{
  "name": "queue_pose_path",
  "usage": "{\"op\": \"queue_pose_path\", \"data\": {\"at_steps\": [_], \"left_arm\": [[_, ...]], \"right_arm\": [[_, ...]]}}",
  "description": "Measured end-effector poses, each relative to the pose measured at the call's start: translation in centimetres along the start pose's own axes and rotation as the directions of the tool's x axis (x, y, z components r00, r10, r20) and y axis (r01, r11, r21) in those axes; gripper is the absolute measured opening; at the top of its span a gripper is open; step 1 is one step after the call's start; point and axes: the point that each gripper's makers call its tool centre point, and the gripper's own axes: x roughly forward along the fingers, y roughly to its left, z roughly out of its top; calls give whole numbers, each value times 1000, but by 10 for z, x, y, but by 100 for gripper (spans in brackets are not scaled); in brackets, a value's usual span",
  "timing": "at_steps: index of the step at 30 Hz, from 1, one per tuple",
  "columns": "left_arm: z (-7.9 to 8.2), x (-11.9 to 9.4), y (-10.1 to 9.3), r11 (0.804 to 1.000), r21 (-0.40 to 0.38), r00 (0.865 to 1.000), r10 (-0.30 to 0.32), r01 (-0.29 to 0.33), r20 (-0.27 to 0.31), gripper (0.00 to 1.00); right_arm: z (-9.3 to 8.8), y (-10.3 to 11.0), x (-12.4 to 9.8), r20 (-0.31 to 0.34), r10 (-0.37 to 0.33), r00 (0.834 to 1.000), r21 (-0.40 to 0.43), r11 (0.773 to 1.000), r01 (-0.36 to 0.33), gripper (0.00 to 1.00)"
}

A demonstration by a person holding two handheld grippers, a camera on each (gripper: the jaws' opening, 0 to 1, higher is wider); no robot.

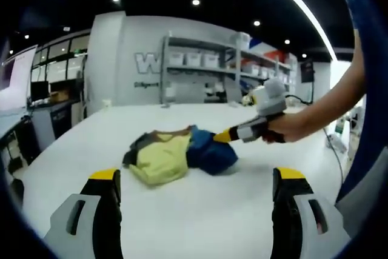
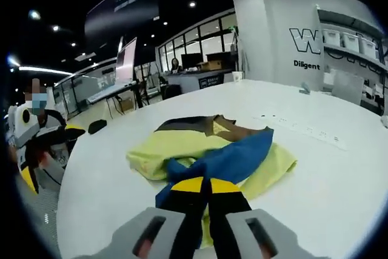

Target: Fold the garment on the visible template until the final outline fits inside the template.

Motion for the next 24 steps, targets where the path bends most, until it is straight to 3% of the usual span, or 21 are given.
{"op": "queue_pose_path", "data": {"at_steps": [5,12,18,24], "left_arm": [[0,0,1,1000,-1,1000,-3,3,5,99],[5,1,-3,1000,0,1000,-9,9,13,99],[7,1,-4,1000,0,1000,-17,17,21,99],[8,2,-7,1000,2,999,-30,30,23,99]], "right_arm": [[19,-13,-35,86,-13,996,95,995,5,0],[18,-29,-92,132,-77,988,201,978,50,0],[-11,-56,-136,107,-149,983,258,959,117,0],[-51,-107,-174,20,-270,963,272,928,255,0]]}}
